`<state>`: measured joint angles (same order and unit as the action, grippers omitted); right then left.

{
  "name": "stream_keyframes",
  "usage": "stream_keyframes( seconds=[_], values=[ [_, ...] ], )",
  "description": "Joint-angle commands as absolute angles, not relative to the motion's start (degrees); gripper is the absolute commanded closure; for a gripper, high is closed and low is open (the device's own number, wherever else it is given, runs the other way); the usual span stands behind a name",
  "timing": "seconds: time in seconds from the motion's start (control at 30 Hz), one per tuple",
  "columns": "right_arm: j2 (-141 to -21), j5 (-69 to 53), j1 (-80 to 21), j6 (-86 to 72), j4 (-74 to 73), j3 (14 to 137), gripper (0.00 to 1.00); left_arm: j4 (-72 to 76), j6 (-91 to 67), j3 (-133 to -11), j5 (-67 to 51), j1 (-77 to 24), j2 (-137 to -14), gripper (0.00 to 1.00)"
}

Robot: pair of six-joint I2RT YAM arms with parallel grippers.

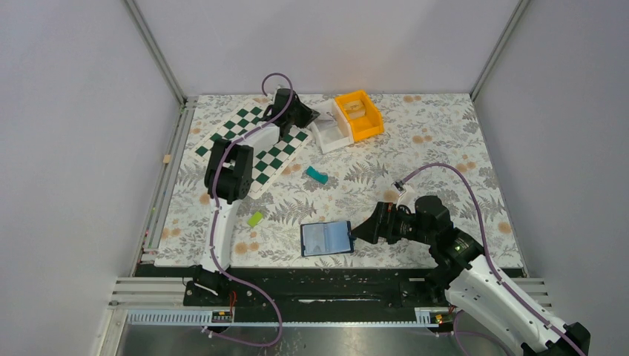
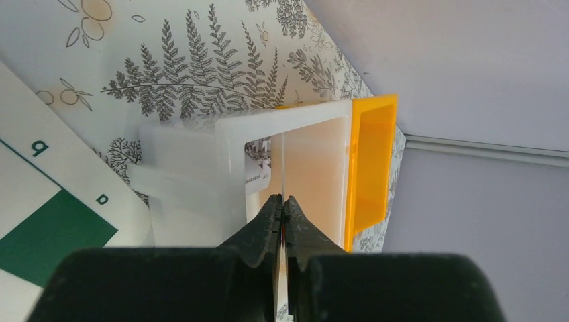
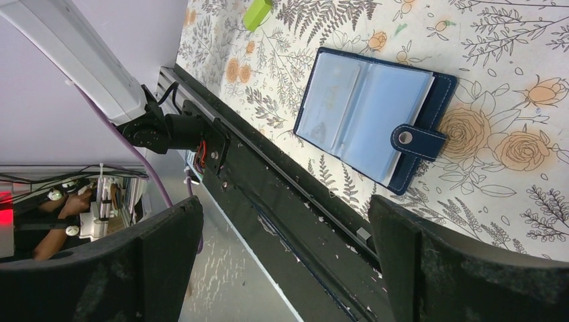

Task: Take the credit cards out of the card holder
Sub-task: Place the credit card in the storage box.

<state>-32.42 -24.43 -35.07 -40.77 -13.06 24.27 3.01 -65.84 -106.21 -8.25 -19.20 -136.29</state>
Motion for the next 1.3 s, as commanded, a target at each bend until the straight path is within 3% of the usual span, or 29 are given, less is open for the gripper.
stream_keyframes(
  seconds=[0.0, 1.27],
  values=[
    [-32.5, -23.1, -34.7, -39.1, -13.1, 27.3, 0.01, 3.5, -65.3, -110.0, -6.1, -19.5, -137.9, 0.97],
    [-33.3, -21.2, -34.8, -36.3, -16.4, 30.3, 0.00, 0.7, -62.9, -115.4, 1.7, -21.2, -141.6, 0.94]
  ],
)
